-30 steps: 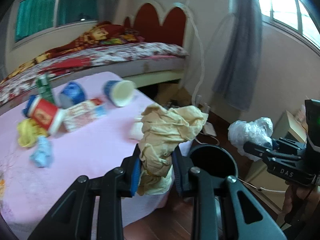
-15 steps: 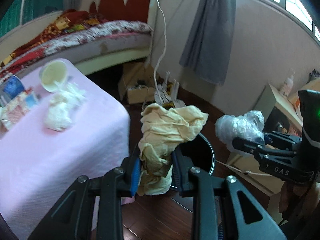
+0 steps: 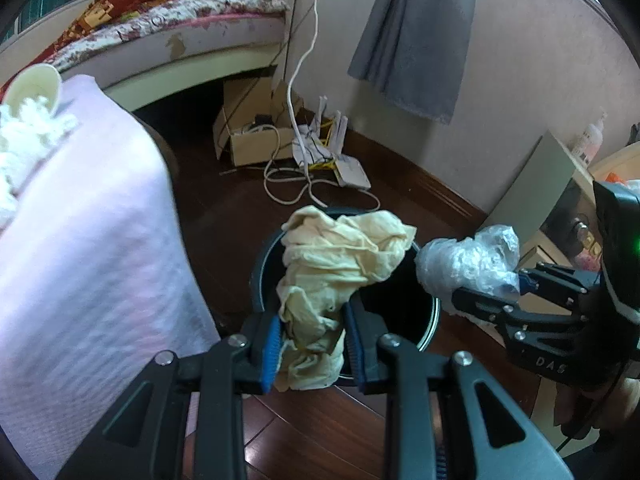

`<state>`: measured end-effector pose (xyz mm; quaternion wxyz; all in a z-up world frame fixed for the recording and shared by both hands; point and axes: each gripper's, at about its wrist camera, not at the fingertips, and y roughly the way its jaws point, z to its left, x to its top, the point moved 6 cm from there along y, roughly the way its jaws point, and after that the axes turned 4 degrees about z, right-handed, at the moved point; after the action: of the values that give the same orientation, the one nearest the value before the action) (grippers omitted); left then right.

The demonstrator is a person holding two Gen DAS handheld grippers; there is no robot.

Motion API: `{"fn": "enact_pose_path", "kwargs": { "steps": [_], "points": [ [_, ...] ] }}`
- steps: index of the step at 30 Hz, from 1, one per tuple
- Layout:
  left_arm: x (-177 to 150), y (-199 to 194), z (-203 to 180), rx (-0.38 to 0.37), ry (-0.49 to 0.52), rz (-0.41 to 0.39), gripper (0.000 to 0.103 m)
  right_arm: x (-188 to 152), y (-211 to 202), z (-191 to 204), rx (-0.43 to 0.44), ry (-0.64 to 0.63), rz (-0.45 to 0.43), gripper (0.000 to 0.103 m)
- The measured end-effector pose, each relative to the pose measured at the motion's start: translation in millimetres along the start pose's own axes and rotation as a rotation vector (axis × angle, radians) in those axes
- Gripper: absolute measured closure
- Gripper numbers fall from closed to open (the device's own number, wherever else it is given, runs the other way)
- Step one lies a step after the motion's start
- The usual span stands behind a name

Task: Collect trash
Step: 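Carry both items over the black bucket and open both tools, then move both tools back from the bucket to the table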

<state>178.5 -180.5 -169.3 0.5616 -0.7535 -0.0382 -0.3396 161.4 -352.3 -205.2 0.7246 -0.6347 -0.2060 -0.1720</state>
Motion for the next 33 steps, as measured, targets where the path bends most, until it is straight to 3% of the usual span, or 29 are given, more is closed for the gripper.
{"fn": "enact_pose_path", "kwargs": {
  "steps": [8,14,15,17,18,19,20,21,24,33],
  "points": [
    [0,38,0,-0.001,0.001,0.071,0.073,-5,39,-8,0.016,-0.030,0.061,0.062],
    [-2,65,2,-0.059,-0.021,0.131,0.069,-4,66,-3,0.036,-0.097,0.106,0.062],
    [-2,69,2,-0.071,-0.023,0.137,0.064,-5,71,-2,0.032,-0.113,0.114,0.062],
    [-3,73,4,-0.071,-0.029,0.151,0.044,-4,76,-2,0.023,-0.137,0.114,0.061],
    [-3,72,8,-0.040,-0.032,0.142,0.021,-3,80,-5,-0.016,-0.150,0.116,0.048],
    [-4,67,12,-0.008,-0.042,0.116,0.010,-3,81,-10,-0.085,-0.159,0.115,0.019],
    [-5,63,16,0.011,-0.052,0.097,0.007,-2,79,-15,-0.126,-0.164,0.096,0.010],
    [-7,59,21,0.037,-0.064,0.086,0.004,-2,74,-19,-0.145,-0.167,0.066,0.007],
    [-16,55,31,0.084,-0.096,0.093,0.004,-8,72,-30,-0.138,-0.128,0.091,0.007],
    [-30,15,35,0.141,-0.127,0.045,0.004,-8,47,-21,-0.156,-0.104,0.101,0.007]
  ]
}}
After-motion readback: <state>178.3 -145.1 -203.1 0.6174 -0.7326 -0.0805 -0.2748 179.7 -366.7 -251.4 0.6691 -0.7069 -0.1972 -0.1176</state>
